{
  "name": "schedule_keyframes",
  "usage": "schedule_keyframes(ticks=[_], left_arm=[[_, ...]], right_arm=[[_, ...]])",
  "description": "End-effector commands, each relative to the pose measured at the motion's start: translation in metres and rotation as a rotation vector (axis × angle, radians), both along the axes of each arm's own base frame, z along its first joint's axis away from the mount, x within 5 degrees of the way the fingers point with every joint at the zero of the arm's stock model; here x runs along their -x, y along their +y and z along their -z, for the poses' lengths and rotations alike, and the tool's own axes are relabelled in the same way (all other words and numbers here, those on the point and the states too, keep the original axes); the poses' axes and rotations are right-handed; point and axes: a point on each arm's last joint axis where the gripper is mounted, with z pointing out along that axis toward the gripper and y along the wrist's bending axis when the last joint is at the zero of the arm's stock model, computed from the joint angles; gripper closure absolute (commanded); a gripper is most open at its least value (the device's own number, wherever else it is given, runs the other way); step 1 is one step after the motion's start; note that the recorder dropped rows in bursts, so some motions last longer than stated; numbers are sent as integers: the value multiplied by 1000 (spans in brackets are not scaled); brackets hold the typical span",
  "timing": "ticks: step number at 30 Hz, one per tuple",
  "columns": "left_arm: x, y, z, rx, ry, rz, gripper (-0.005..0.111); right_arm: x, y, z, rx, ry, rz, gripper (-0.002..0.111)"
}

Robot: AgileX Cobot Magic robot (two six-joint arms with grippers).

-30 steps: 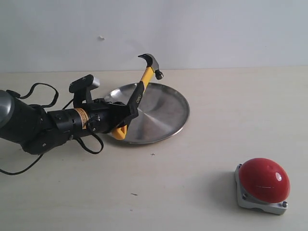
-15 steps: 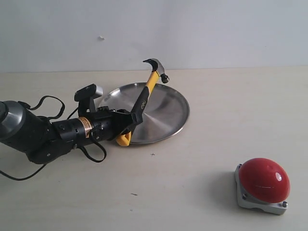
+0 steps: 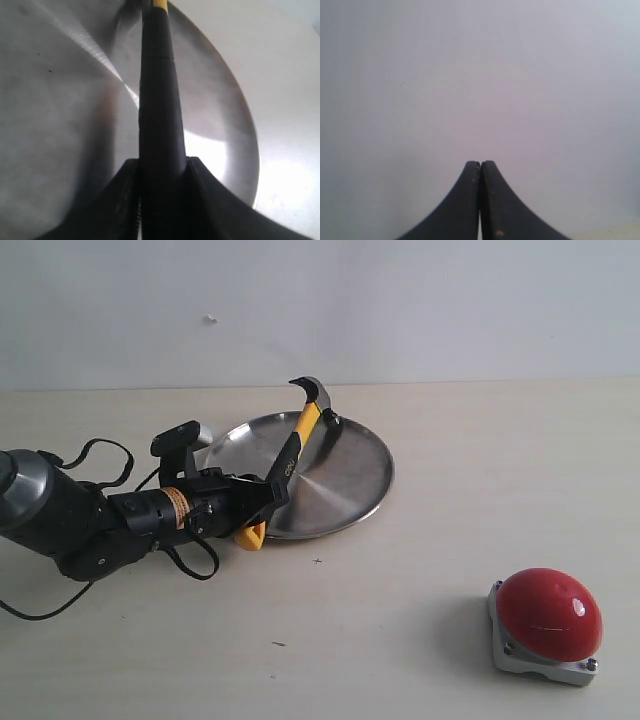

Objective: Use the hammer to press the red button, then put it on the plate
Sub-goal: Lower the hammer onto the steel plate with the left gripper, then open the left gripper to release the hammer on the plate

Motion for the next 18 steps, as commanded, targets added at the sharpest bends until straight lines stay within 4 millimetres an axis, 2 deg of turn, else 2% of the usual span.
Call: schedule_keyframes(ticks=[1,16,18], left_arm=[[-6,-5,-17,74,-91,5,107],[-6,-3,-14,49,-65,-13,106],[-6,-3,-14,49,-65,-13,97]], right_arm=[[1,1,0,6,-5,-4,108],[1,1,0,6,-5,-4,108],[1,1,0,6,-5,-4,108]])
